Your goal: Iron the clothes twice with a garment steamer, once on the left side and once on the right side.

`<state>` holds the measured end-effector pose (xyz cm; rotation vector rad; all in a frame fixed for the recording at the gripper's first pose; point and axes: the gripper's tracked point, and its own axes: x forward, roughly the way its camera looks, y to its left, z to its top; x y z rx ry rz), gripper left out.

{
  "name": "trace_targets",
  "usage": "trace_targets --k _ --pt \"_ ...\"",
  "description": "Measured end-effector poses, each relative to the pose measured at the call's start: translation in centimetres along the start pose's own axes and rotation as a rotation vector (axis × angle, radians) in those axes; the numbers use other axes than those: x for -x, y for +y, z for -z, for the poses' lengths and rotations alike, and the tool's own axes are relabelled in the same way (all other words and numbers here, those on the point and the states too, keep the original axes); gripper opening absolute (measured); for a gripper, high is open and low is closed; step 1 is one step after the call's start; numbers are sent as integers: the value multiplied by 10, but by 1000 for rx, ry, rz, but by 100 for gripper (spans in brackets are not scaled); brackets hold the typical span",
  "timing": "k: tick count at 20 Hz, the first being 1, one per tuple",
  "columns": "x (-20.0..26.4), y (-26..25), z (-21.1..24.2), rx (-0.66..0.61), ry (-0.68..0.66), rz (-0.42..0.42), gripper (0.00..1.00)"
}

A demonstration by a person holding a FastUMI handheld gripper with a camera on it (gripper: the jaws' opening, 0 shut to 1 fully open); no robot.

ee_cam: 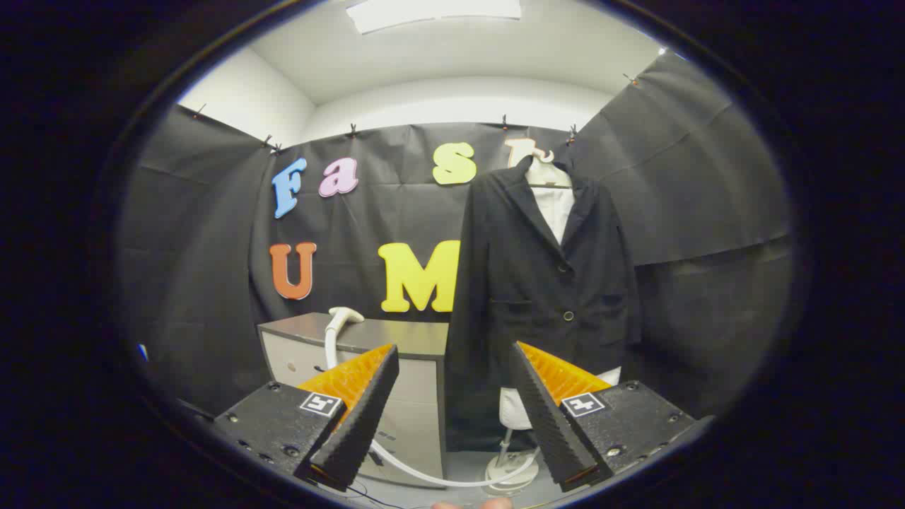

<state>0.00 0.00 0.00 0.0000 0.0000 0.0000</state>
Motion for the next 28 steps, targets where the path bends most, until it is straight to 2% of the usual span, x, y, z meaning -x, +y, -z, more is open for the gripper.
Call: trace_targets --k 6,18,23,28 --pt "-12 13 1 -35 45 -76 98" --pt "-18 16 32 -51 191 11 98" --pt "-18 29 31 -33 190 53 98" --pt "-30 63 11 -26 150 73 98"
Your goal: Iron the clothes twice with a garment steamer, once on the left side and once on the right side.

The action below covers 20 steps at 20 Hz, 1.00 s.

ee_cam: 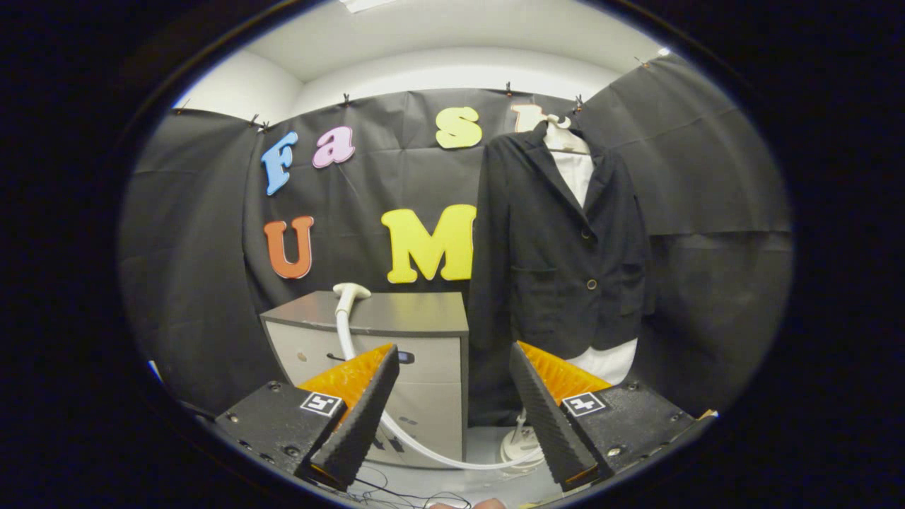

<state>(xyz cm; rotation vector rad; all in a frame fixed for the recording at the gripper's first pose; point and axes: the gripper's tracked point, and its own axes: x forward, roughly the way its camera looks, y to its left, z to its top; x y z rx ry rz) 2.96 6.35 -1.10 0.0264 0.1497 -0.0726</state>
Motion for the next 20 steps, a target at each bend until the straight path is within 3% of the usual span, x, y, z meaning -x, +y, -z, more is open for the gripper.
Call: trace_targets --k 5,9,15,20 --pt "-28 50 -28 4 -1 -71 98" --pt "-77 93 -41 -41 57 -180 98" --pt "-182 146 -41 3 178 -308 98" --pt "-282 197 -25 -8 356 -416 98"
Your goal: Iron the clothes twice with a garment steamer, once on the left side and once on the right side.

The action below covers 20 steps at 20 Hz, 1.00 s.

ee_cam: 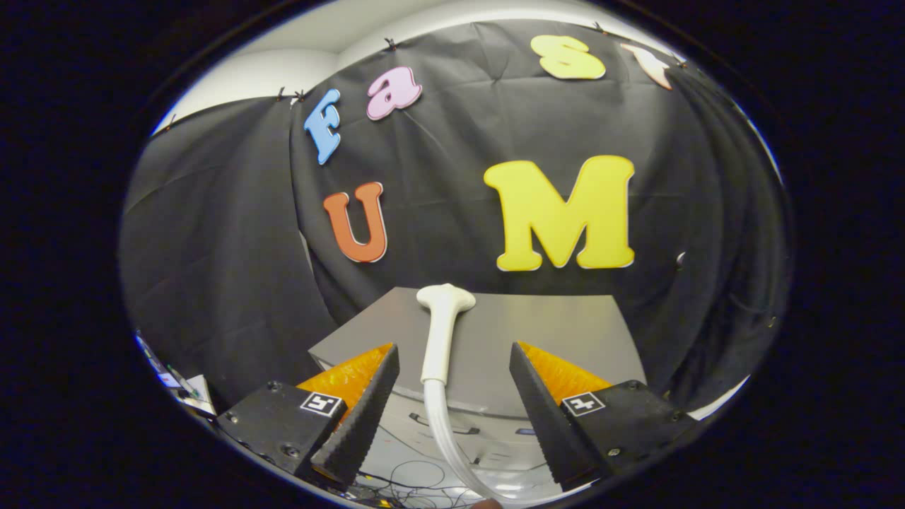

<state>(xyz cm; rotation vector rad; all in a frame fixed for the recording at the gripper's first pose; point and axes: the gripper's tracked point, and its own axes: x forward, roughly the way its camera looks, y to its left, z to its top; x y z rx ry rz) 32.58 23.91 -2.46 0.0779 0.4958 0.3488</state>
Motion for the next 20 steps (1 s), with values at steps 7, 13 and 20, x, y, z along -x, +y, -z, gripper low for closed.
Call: trace_targets --k 7,13,20 --pt "-123 12 9 17 218 -26 94" --pt "-172 8 32 0 329 20 83" --pt "-185 19 43 -44 370 33 44"
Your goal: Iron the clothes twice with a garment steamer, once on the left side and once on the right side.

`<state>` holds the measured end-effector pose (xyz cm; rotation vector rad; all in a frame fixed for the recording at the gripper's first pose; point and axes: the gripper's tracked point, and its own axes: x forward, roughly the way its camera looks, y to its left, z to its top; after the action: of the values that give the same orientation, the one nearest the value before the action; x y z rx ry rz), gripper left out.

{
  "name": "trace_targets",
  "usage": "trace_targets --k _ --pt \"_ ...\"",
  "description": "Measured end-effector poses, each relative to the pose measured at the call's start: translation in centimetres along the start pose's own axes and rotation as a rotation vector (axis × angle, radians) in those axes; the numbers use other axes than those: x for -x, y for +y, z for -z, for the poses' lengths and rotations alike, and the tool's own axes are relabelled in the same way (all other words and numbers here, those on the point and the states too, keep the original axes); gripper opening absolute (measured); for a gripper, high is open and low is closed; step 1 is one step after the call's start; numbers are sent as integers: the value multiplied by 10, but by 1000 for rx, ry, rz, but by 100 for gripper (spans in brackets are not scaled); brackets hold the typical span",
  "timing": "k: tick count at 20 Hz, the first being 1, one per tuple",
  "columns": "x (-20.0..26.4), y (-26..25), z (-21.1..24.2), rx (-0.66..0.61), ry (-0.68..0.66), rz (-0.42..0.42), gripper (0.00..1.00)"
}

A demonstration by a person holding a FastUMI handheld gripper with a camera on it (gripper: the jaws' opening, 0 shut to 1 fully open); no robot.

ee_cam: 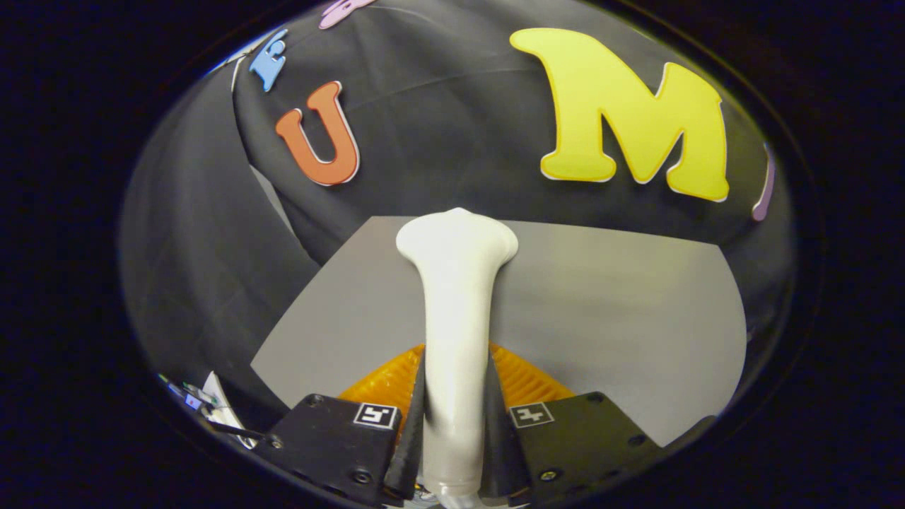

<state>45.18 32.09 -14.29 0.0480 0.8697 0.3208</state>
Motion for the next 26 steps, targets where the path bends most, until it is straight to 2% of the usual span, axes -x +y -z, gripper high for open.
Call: trace_targets --k 5,13,20,26 --pt "9 -3 -5 -65 -41 -10 35" --pt "68 13 -18 -78 -170 -56 34" --pt "146 11 -8 -81 -288 -68 34" --pt "229 -21 29 -102 -397 -2 34"
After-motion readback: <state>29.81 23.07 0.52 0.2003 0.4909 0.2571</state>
